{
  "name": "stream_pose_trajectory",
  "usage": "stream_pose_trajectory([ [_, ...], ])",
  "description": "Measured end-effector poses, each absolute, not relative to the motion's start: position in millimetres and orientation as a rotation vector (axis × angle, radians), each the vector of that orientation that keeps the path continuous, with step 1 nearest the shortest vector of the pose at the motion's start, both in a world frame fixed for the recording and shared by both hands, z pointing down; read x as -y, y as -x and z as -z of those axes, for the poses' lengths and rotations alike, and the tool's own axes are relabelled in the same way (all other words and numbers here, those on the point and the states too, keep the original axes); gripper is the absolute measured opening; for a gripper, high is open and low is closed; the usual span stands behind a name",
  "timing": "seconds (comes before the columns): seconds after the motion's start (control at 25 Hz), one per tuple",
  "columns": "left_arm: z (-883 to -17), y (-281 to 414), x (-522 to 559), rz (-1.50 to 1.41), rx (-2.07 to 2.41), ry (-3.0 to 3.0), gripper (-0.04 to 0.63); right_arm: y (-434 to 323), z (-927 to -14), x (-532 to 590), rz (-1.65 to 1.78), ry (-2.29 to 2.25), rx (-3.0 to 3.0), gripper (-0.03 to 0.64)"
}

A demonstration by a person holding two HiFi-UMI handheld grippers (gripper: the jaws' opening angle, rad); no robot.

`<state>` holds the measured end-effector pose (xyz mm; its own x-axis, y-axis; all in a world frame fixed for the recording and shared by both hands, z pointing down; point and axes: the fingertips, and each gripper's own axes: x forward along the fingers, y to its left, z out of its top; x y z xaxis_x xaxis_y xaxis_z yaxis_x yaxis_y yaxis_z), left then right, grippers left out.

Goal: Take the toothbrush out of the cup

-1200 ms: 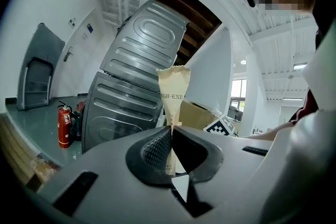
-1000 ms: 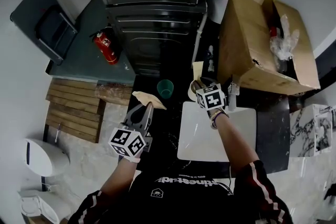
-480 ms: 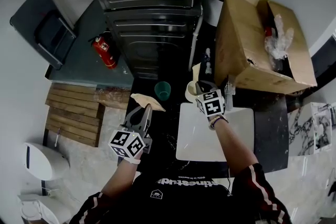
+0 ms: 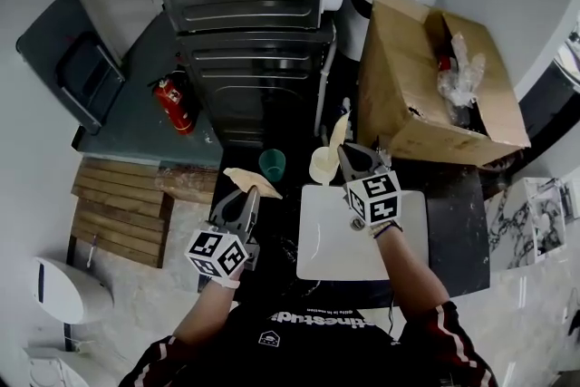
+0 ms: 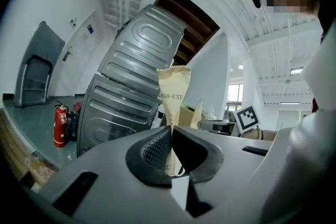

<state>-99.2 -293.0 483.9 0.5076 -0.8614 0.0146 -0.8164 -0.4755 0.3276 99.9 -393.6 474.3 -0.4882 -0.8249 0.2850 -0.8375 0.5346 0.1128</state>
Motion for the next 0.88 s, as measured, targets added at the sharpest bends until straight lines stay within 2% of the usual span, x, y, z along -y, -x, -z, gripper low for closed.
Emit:
stream_pose_trajectory([
  [0.32,-472,79,286,0.23,1.357,-2.53,0.018,-116,-413,319,-0.037,-1.445,2.596,0.038],
  [0.68,-474,63,279,0.19,1.322,-2.57,0.018,-135,-455,244,-0.293,-1.478,2.604,0.038],
  [0.88,-472,68,280,0.187,1.328,-2.573,0.018,-145,-459,232,-0.296,-1.517,2.58,0.038],
])
